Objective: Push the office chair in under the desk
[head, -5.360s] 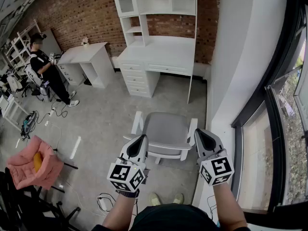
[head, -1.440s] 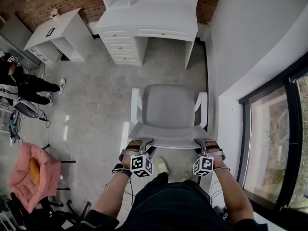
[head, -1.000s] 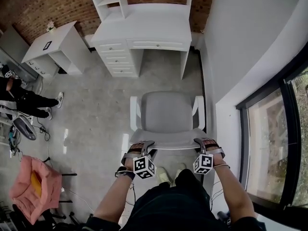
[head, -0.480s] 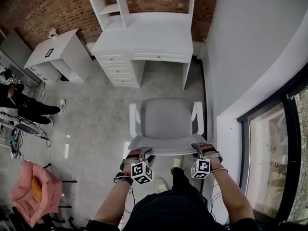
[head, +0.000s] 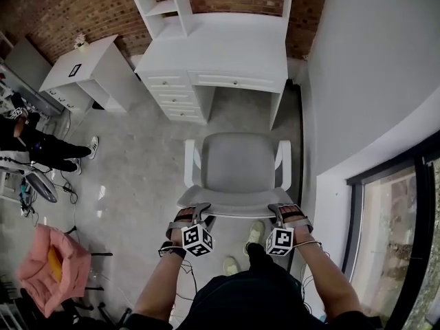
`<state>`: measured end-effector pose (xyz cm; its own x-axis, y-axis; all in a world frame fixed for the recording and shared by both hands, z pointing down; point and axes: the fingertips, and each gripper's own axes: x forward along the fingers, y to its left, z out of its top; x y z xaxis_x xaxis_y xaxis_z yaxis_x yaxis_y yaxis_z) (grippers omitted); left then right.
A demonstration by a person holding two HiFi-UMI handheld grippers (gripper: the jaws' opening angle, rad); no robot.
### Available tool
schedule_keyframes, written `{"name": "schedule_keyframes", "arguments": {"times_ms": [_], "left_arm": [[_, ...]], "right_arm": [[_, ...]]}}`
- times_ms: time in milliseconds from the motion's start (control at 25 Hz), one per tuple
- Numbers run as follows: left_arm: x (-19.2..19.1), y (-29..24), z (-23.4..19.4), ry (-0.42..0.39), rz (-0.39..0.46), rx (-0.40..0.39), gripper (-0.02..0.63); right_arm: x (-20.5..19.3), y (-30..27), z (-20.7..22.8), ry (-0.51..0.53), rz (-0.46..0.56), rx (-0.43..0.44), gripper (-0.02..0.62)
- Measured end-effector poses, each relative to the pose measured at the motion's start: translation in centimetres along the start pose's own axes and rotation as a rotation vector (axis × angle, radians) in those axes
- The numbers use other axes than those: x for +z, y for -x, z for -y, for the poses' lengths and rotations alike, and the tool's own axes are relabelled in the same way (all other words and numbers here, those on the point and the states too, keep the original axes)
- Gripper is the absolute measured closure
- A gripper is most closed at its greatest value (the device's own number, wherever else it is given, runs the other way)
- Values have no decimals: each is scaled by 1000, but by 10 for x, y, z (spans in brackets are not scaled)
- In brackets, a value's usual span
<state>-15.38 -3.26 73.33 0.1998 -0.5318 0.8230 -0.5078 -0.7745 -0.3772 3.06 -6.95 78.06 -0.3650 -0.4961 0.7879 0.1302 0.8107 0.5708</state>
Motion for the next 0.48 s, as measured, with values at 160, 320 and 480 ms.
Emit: {"name": "schedule_keyframes", "arguments": {"times_ms": [160,320,480], "left_arm": [[-1,-12,-23,15,-25,1,442],[0,-22,-44,28,-53,10,440],[1,-36,-65,43,-78,21,439]], "right_arm": [[2,-17,18,9,12,20,522],[1,-33,39,17,20,35,523],[0,-51,59,23,25,49,522]]}}
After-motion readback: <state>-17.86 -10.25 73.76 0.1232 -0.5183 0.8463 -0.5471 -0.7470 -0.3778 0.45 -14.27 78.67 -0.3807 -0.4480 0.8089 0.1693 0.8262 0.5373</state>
